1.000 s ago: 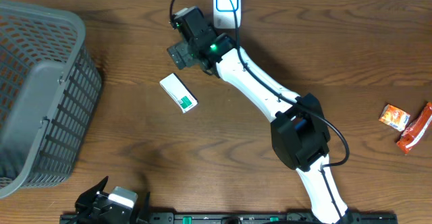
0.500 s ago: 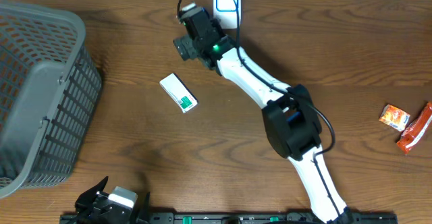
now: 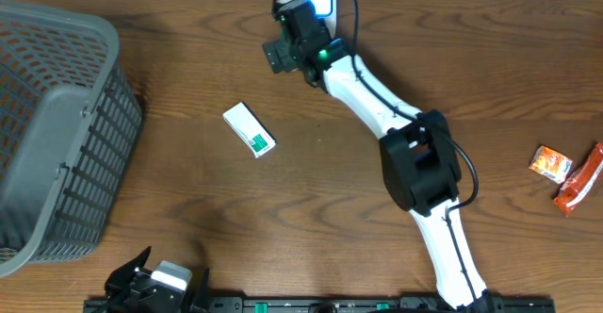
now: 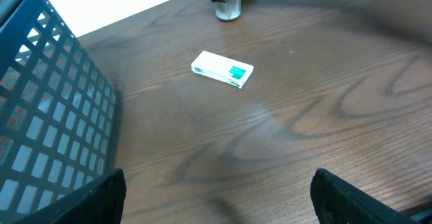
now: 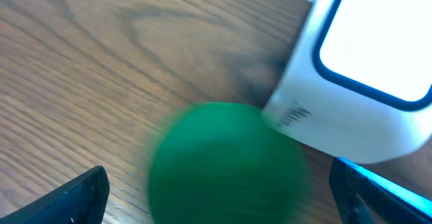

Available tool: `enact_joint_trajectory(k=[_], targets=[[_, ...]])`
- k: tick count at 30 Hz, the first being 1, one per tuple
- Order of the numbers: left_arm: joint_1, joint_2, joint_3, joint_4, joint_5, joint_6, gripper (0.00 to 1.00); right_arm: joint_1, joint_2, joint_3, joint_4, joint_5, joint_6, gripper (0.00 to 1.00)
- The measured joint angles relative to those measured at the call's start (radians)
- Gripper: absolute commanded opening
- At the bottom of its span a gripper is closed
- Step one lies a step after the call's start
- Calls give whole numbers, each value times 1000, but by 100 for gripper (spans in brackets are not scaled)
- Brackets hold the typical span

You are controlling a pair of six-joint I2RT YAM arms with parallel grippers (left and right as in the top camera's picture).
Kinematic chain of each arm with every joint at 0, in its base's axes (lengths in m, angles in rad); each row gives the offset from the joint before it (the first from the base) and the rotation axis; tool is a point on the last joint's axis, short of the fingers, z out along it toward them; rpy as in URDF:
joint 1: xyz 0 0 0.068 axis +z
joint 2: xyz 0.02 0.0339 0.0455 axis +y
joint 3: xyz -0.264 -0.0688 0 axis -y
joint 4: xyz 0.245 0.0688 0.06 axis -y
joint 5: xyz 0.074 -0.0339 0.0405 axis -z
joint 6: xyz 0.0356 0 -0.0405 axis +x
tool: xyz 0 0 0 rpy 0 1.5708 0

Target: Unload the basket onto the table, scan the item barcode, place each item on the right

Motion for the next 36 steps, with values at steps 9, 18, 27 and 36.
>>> enact_joint_trajectory(k=[9,18,27,36], targets=[[0,0,0,0,0,0,86,2,0,0,-21,-45,1,99],[0,0,0,0,0,0,86,10,26,0,25,-55,0,93],[0,0,0,0,0,0,86,10,45,0,62,-48,6,68],[0,0,0,0,0,0,86,10,29,23,-76,-28,35,55]])
